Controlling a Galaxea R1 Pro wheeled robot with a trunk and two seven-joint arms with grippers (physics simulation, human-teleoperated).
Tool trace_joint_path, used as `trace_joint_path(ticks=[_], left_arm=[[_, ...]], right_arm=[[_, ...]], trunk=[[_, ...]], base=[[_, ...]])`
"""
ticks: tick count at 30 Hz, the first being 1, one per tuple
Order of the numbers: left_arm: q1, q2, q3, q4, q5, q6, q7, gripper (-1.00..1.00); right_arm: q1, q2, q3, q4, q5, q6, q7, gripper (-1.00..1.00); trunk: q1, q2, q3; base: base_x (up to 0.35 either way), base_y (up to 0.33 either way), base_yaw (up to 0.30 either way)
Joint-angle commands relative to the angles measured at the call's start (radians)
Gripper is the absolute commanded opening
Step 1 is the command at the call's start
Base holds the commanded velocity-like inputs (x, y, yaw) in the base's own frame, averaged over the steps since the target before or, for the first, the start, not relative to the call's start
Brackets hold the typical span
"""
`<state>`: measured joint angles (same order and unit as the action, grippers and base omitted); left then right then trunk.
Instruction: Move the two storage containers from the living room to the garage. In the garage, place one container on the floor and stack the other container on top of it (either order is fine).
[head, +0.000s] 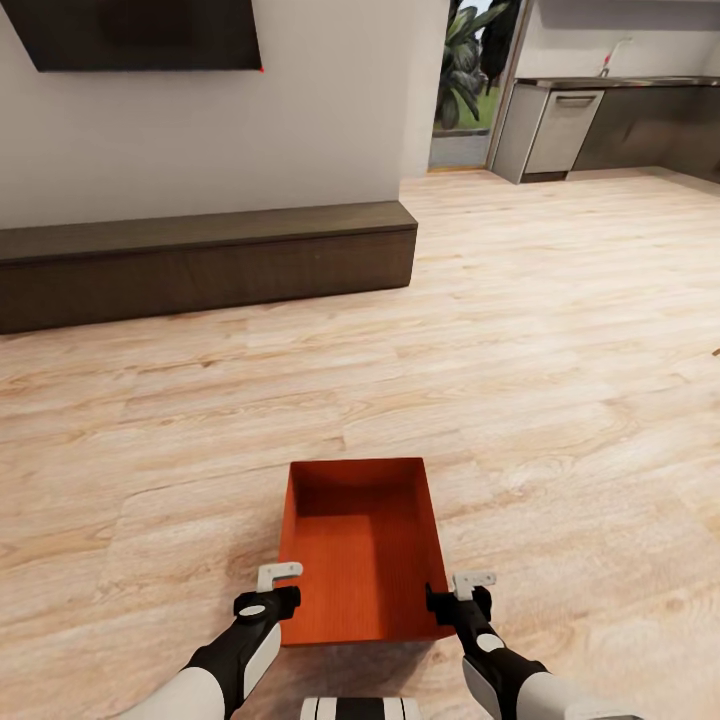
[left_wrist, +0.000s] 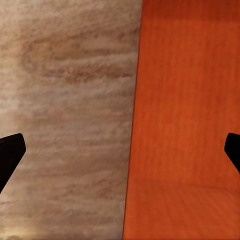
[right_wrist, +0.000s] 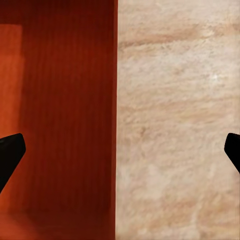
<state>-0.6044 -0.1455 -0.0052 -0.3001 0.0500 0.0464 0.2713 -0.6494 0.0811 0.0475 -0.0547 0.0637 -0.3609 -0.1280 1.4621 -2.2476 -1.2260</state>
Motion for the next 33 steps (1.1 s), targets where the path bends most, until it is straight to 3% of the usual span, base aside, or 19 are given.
trace_joint_path(ticks=[1, 11, 33], left_arm=[[0.0, 0.0, -0.001, -0.002, 0.005, 0.005, 0.003, 1.0], [0.0, 0.001, -0.001, -0.002, 0.004, 0.005, 0.003, 1.0], [0.0, 0.001, -0.001, -0.002, 0.004, 0.004, 0.003, 1.0]], right_arm=[[-0.001, 0.0, 0.005, 0.001, 0.007, -0.001, -0.009, 1.0], [-0.001, 0.0, 0.005, 0.001, 0.003, -0.001, -0.009, 1.0], [-0.001, 0.001, 0.005, 0.001, -0.004, -0.001, -0.009, 1.0]], trunk=[[0.004, -0.007, -0.004], [0.042, -0.077, -0.035], [0.042, -0.077, -0.035]], base=[[0.0, 0.0, 0.0], [0.0, 0.0, 0.0], [0.0, 0.0, 0.0]])
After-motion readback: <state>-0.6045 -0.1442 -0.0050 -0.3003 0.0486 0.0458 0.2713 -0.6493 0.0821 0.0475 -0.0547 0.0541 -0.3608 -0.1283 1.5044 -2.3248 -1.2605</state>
